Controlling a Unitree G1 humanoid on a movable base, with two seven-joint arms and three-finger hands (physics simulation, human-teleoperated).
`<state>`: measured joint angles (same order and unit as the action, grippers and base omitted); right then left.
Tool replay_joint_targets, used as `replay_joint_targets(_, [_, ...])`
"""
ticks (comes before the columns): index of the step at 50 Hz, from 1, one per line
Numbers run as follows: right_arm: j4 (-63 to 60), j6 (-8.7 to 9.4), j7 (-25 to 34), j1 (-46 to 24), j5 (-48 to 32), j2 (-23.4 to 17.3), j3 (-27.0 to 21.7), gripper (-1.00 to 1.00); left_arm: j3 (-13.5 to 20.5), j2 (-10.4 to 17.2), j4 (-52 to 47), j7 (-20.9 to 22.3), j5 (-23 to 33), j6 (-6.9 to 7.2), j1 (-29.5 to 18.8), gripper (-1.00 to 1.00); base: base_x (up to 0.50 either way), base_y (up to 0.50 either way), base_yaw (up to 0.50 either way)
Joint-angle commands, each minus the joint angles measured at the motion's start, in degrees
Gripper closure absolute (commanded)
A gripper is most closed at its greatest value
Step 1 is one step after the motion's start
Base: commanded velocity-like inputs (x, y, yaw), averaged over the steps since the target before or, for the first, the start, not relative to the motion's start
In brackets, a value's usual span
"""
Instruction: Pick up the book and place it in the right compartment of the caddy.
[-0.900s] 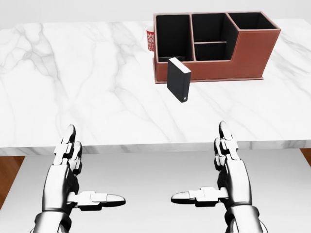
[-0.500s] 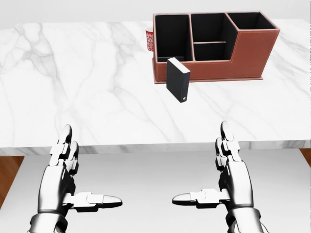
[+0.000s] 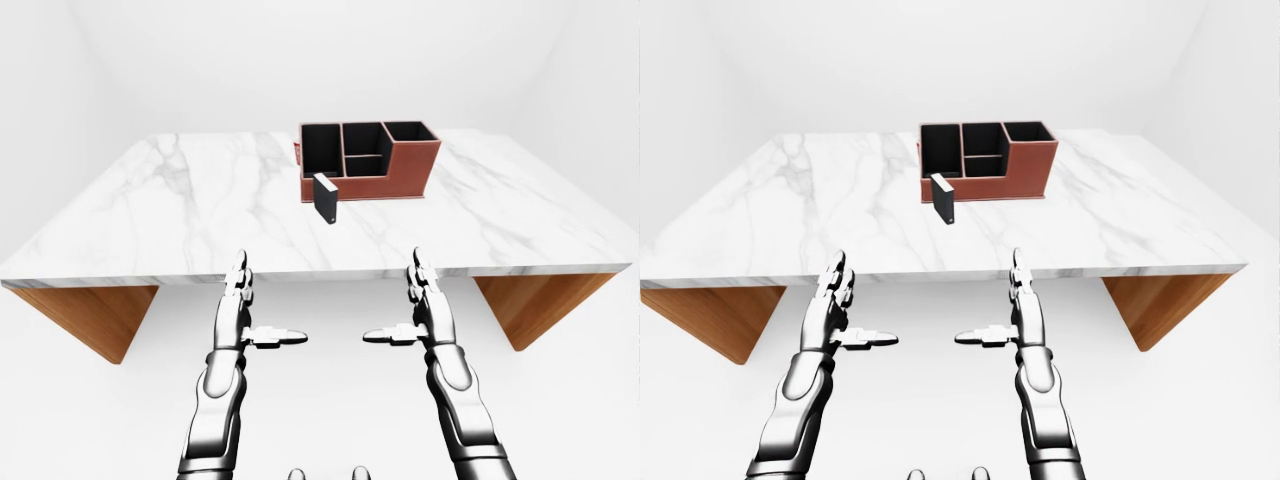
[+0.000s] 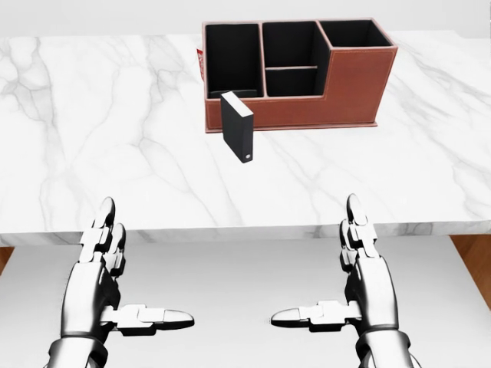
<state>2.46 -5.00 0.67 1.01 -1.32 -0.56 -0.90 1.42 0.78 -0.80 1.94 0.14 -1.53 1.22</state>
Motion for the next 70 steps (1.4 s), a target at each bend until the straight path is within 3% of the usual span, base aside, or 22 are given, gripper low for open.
replay_joint_targets(1, [-0.39, 0.00, -0.07, 0.39, -0.43, 0.01, 0.18, -1.00, -0.13, -0.03, -0.29, 0.08, 0.11, 0.11, 0.22, -1.00, 0.00, -0.34, 0.00])
replay_joint_targets(22, [0.84, 0.00, 0.10, 0.41, -1.25, 0.02, 0.50, -1.00, -0.34, -0.08, 0.30, 0.20, 0.35, -0.18, -0.02, -1.00, 0.00, -0.33, 0.00])
replay_joint_targets(28, [1.25, 0.00, 0.26, 0.44, -1.85, 0.08, 0.88, -1.00, -0.38, -0.11, 0.06, 0.21, 0.39, -0.04, 0.11, -1.00, 0.00, -0.01, 0.00])
replay_joint_targets(31, [1.75, 0.00, 0.00, 0.15, -2.30, -0.02, 0.76, -1.00, -0.30, -0.09, 0.83, 0.21, 0.38, -0.68, -0.08, -1.00, 0.00, 0.00, 0.00])
replay_joint_targets(33, [1.64, 0.00, -0.07, 0.31, -2.57, -0.02, 0.82, -1.00, -0.41, -0.13, -0.27, 0.17, 0.42, 0.13, 0.23, -1.00, 0.00, 0.00, 0.00])
replay_joint_targets(40, [1.91, 0.00, -0.27, 0.40, -3.31, -0.08, 0.86, -1.00, -0.45, -0.14, -0.38, 0.16, 0.47, 0.14, 0.32, -1.00, 0.05, 0.00, 0.00])
replay_joint_targets(58, [1.57, 0.00, -0.26, 0.64, -3.72, -0.05, 0.89, -1.00, -0.40, -0.12, 0.28, 0.14, 0.53, -0.38, 0.16, -1.00, 0.28, 0.00, 0.00])
replay_joint_targets(60, [1.72, 0.00, -0.28, 0.58, -3.77, -0.03, 0.92, -1.00, -0.45, -0.14, -0.28, 0.11, 0.54, 0.09, 0.24, -1.00, 0.29, 0.00, 0.00])
replay_joint_targets(67, [1.62, 0.00, -0.27, 0.67, -3.74, 0.01, 0.95, -1.00, -0.39, -0.12, 0.59, 0.15, 0.57, -0.78, 0.18, -1.00, 0.29, 0.00, 0.00])
replay_joint_targets(70, [1.52, 0.00, -0.22, 0.83, -3.69, 0.04, 1.00, -1.00, -0.42, -0.10, 0.10, 0.14, 0.60, -0.33, 0.24, -1.00, 0.28, 0.00, 0.00])
